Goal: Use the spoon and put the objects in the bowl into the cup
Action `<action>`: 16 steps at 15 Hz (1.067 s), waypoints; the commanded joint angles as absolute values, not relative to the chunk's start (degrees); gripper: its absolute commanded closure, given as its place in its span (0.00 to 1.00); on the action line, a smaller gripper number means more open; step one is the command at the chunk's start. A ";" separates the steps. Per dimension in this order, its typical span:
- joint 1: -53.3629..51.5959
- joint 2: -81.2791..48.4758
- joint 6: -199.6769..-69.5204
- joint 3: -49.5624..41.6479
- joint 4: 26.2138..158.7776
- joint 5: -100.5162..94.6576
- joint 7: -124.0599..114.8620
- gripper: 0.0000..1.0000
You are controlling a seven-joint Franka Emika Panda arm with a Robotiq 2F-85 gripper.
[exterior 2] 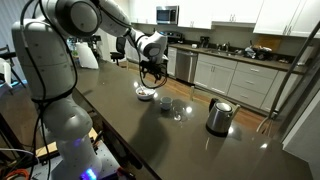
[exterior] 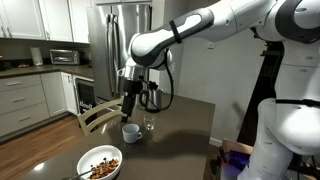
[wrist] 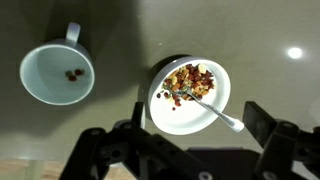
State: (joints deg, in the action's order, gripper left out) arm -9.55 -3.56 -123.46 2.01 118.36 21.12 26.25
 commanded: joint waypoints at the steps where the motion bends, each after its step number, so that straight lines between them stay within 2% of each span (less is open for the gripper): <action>1: -8.51 -7.49 -122.85 5.94 113.20 22.40 34.04 0.00; 16: -8.82 -19.56 -125.13 17.27 105.90 30.72 56.68 0.00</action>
State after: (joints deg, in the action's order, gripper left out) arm -9.47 -15.94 -124.06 15.48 108.39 28.98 51.36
